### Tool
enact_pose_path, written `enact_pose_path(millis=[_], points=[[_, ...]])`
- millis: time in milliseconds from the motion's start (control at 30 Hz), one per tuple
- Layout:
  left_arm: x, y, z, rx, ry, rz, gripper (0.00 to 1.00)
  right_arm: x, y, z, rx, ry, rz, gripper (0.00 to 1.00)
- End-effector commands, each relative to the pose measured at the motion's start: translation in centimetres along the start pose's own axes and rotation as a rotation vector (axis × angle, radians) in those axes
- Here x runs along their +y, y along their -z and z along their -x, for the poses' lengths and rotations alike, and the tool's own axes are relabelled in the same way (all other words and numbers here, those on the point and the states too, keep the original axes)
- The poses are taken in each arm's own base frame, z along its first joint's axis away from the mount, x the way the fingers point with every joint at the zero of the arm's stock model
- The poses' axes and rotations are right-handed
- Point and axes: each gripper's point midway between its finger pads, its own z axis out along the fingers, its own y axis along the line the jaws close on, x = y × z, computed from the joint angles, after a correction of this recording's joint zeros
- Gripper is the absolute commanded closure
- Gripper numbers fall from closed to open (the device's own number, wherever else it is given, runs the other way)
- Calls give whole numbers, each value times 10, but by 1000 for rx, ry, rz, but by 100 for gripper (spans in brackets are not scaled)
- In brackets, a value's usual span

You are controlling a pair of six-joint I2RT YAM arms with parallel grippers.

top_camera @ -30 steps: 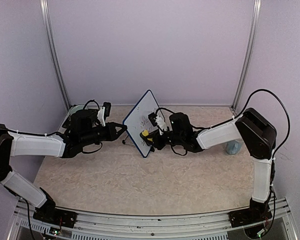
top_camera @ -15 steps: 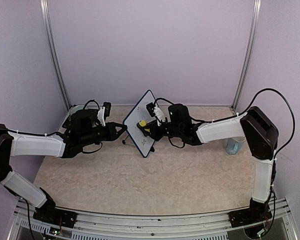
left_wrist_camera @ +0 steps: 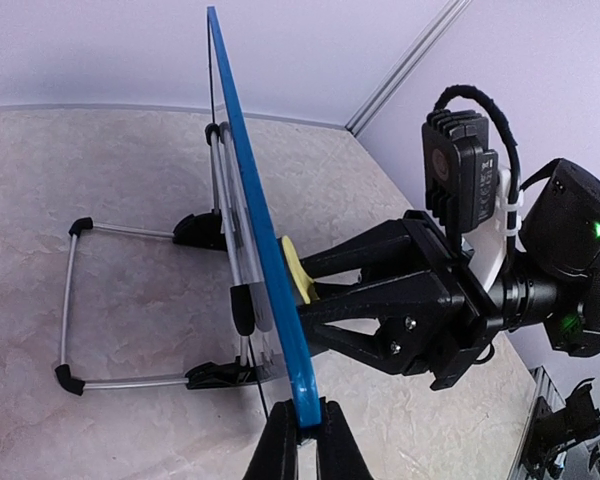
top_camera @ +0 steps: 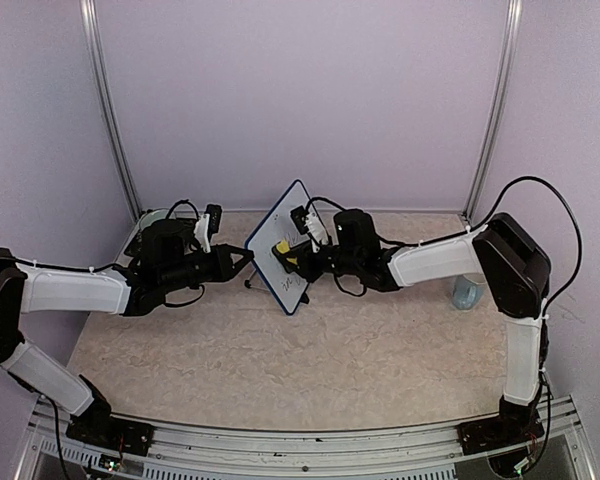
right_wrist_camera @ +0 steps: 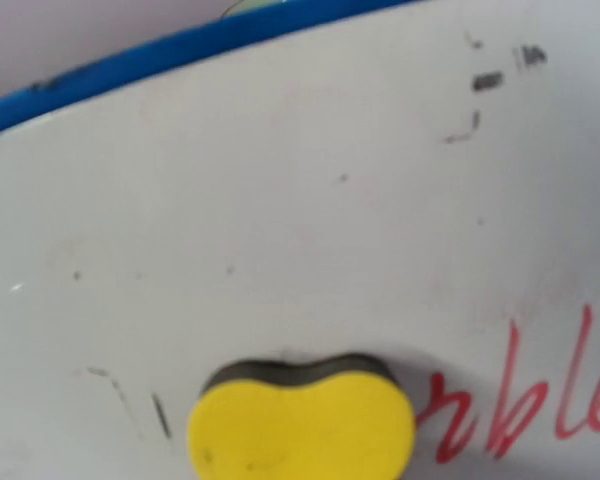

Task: Erase the whiteboard
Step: Erase the whiteboard at the center of the board.

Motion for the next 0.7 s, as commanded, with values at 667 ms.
enact_pose_path(millis=[667], points=[[-13,-2,0,4,0,-59,95,14,26,-14,10,-4,-10,93]])
